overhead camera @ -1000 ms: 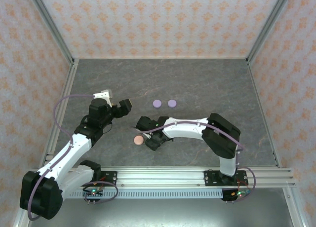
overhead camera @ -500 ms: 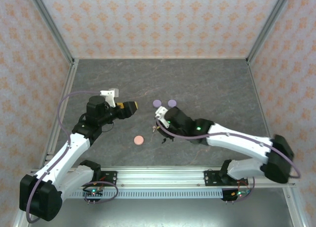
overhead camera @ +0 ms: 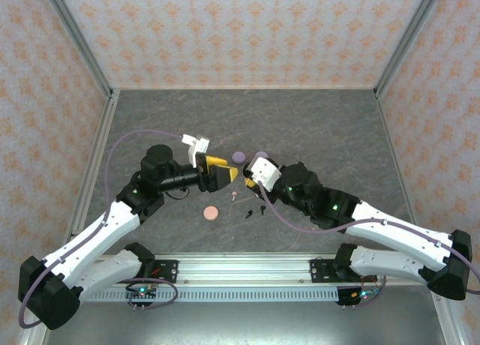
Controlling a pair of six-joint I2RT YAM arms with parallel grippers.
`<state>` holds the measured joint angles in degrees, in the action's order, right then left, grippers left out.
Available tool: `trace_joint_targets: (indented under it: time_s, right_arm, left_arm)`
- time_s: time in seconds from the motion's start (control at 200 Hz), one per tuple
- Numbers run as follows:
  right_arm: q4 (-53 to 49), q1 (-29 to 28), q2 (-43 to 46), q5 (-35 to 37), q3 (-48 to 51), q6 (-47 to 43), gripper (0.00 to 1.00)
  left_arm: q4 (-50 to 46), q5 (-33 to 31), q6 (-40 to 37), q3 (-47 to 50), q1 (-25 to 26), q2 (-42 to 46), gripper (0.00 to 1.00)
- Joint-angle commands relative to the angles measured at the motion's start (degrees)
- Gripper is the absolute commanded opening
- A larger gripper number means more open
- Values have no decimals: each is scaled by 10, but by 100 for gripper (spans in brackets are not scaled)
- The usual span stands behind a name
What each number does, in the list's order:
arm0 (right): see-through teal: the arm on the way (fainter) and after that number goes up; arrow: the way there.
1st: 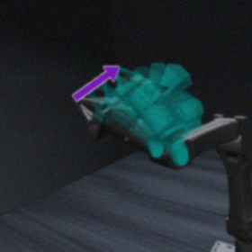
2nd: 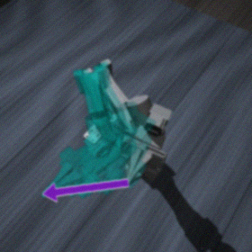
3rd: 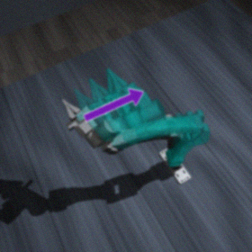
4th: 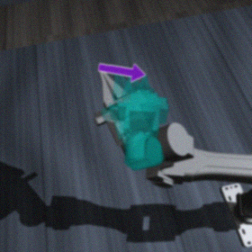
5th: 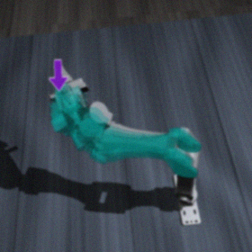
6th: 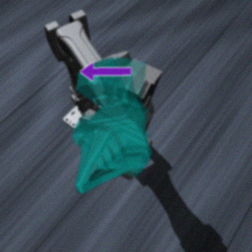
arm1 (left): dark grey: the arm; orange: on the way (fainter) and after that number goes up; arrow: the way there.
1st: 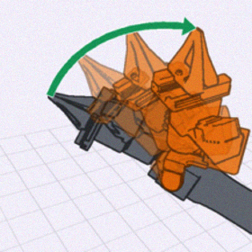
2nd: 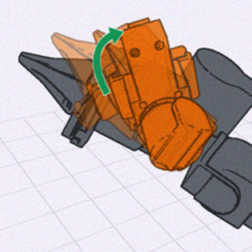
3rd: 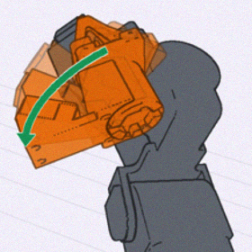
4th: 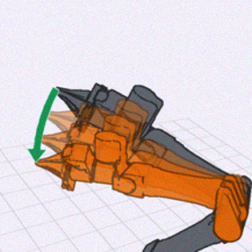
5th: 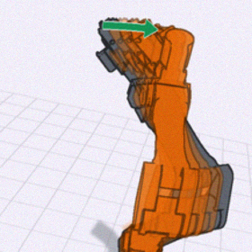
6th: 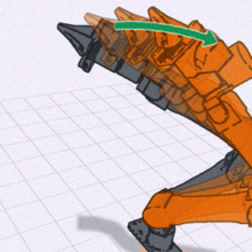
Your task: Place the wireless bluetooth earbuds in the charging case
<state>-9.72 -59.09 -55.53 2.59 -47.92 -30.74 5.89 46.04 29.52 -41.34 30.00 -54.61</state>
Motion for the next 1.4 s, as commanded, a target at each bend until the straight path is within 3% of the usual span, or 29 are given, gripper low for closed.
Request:
trace_joint_targets:
  time_s: [0.0,0.345,0.636,0.871,0.991,1.066,1.256,1.396]
  right_arm:
    - [21,-1,2,-2,-4,-18,45]
    - [20,-3,-1,-5,-7,-16,45]
    - [19,-3,-2,13,-6,-1,48]
    - [-28,8,23,19,-10,39,67]
    - [-62,30,58,-36,-3,82,87]
    - [-65,61,83,-109,11,122,100]
    - [-2,181,122,-304,37,244,99]
    - [39,233,95,-375,28,306,99]
  left_arm:
    - [28,13,-9,-26,14,-23,82]
    - [30,23,-25,-61,53,-96,65]
    - [9,30,-45,-74,64,-117,23]
    - [-5,6,-67,-74,65,-102,11]
    - [-6,-30,-92,-67,65,-87,6]
    - [-2,-56,-116,-58,65,-77,1]
    - [59,-95,-167,-19,71,-52,0]
    - [78,-98,-185,-5,77,-48,0]
